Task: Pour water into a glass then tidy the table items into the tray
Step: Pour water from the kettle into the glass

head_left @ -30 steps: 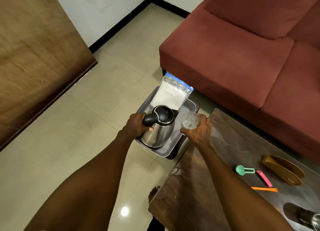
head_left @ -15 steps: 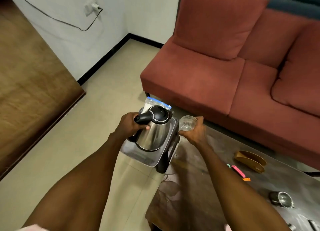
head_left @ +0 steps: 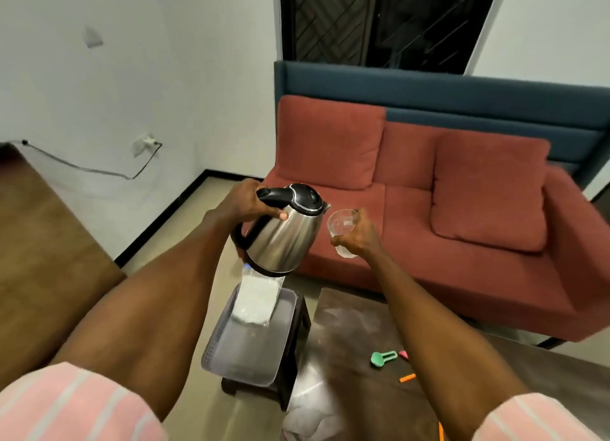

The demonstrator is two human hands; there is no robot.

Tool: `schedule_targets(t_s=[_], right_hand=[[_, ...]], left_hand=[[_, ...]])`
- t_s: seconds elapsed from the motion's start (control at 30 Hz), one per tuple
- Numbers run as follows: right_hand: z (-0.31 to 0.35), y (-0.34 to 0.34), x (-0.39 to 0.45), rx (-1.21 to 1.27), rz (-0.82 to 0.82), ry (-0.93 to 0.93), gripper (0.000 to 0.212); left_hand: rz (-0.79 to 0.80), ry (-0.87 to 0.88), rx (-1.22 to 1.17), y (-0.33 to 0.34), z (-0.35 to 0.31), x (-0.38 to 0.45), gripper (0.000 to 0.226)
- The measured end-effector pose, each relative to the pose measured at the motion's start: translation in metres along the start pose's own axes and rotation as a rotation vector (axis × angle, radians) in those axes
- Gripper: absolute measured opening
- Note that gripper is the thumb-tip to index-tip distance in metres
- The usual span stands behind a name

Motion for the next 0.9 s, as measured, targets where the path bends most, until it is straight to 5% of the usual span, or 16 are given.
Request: schedule_targets(t_s=[0.27, 0.9], right_hand=[[0.031, -0.066, 0.009, -0.048, -0.053, -0.087, 0.091], [0.051, -0.105, -0.002, -0.046, -0.071, -0.133, 0.089]], left_hand=[[0.077, 0.101, 0.214, -0.046, -0.108, 0.026, 0.037], [0.140, 0.176, 0.747, -0.060, -0.234, 0.014, 0.064]])
Point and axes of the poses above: each hand's wrist, its own x-axis towards the middle knuckle, its own y-axis out of the palm, z = x × y, the point moved 3 cm from there along x, towards the middle knuckle, and after that the axes turned 12 degrees about -y, right-handed, at the moved point
